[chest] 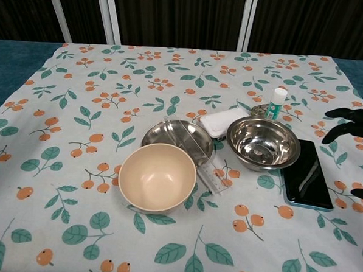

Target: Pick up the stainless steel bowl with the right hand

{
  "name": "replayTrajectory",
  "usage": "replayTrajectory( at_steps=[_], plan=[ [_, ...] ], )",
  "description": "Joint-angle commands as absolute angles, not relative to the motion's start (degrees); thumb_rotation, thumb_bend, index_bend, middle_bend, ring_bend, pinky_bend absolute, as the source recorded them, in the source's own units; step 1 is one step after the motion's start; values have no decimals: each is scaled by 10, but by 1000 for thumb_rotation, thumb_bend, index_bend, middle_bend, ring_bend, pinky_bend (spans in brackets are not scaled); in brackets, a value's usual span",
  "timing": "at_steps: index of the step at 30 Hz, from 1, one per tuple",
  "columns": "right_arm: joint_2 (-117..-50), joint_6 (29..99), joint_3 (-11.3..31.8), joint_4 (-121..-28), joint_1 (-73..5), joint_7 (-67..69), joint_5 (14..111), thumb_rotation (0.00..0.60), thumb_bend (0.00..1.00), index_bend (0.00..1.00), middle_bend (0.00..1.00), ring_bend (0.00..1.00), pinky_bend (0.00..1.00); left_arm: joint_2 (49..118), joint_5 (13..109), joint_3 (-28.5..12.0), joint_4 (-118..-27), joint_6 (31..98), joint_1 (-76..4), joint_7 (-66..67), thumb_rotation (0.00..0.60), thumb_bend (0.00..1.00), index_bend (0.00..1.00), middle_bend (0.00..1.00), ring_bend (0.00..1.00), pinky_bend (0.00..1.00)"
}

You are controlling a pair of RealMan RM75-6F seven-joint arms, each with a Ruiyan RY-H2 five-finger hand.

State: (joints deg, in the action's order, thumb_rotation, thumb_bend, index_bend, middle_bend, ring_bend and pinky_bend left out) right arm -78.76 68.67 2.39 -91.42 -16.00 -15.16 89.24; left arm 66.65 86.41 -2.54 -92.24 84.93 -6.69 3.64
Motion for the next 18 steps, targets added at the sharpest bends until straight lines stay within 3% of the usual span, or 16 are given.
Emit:
replayTrajectory(
  at_steps=[1, 5, 18],
  plan=[
    [-827, 678, 29, -888, -173, -180, 884, 600, 324, 287, 30, 27, 197, 667, 863, -25, -923, 848, -67, 38, 600, 350, 123, 0, 0, 0],
    [-849, 672, 33, -878, -183, -190, 876, 600, 333, 289, 208, 96, 197, 667, 862, -25, -924, 848, -67, 40, 600, 352, 123, 0, 0, 0],
    [-891, 641, 48, -866, -221, -204, 851, 600, 364, 265, 266, 100, 197, 668, 853, -29, -926, 846, -67, 48, 600, 362, 123, 0, 0, 0]
  ],
)
